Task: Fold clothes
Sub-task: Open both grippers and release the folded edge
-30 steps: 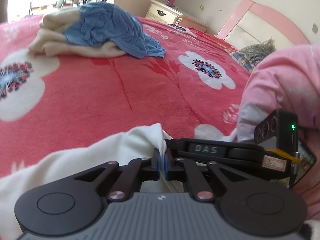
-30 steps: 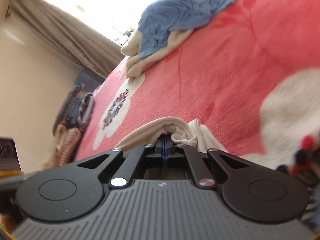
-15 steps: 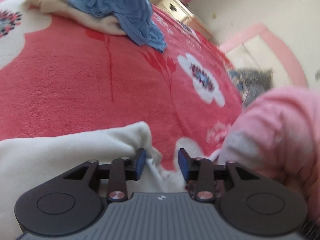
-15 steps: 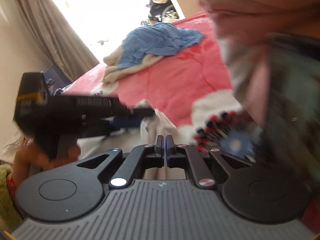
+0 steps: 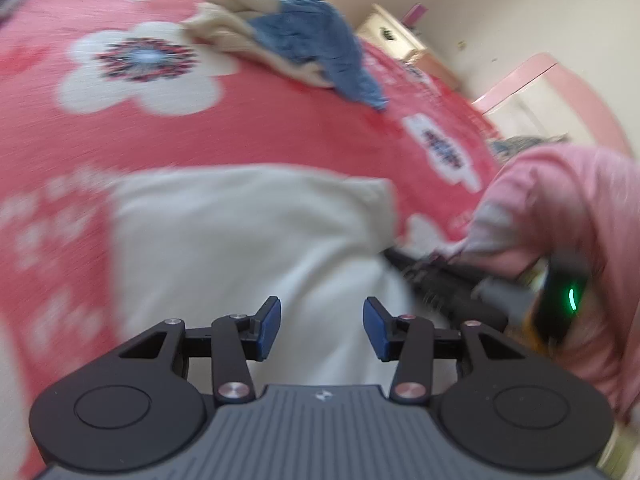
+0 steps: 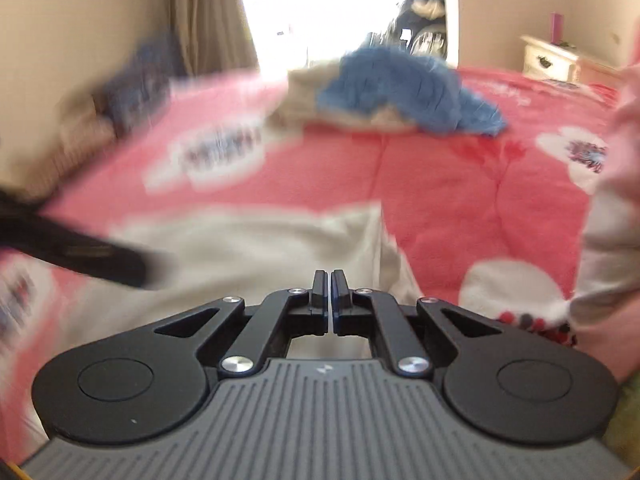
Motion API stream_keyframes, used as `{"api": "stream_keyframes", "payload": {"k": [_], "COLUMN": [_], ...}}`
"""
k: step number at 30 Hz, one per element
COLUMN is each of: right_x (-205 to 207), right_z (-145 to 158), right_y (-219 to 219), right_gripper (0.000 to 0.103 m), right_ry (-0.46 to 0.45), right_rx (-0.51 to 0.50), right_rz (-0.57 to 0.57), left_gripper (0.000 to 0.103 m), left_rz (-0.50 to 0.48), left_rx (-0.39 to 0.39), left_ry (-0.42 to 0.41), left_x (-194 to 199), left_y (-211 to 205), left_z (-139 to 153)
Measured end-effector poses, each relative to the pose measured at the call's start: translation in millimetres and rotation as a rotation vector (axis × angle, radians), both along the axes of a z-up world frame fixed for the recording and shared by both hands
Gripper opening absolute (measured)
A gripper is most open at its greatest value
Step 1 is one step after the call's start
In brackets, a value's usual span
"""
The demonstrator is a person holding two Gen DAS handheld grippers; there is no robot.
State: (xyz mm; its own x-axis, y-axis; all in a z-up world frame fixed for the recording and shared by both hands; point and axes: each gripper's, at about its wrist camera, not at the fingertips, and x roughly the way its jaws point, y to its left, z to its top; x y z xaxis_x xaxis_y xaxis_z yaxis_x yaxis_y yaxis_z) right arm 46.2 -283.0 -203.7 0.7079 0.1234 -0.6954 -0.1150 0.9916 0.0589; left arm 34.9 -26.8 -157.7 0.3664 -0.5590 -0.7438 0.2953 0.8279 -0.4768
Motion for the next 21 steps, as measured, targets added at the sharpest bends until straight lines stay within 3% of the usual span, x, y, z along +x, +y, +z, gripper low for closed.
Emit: {"api": "stream_keyframes", "payload": {"k": [4, 7, 12, 14, 17, 21], "right_x": [-4.9, -1.0, 30.2, 52.8, 80.7, 81.7], "right_z": [3.8, 17.2, 33.7, 26.8, -2.9, 13.6], "right_y": [-10.3, -18.4, 7.8, 18.6, 15.6, -8.4], "right_gripper": [0.003, 0.003, 0.003, 0.002, 0.0, 0.004], "right_ry": [0.044, 0.022, -0.082, -0.066, 0.038, 0.058], "right_rx": [-0.068, -0.023, -0.022, -0.043, -0.166, -0.154], "right_rz": [-0.089, -0.124, -0.021, 0.023, 0.003, -0.116], "left_gripper": [0.046, 0.047, 0.047, 0.048, 0.051, 0.051], "left_rz": [0.084, 0.139, 0.163, 0.157, 0.142, 0.135], "left_rx": [0.024, -0.007, -0.01, -0.016, -0.032, -0.053], "left_ry": [-0.001, 0.023, 0.03, 0.02, 0.007, 0.005], "left_x": [-28.4, -32.8, -32.0, -31.7, -35.8, -33.8], "left_y": [43.6, 63.8, 71.0, 70.5, 73.0, 76.8], "left_z": [-7.2, -18.0, -39.3, -44.7, -46.9, -48.8]}}
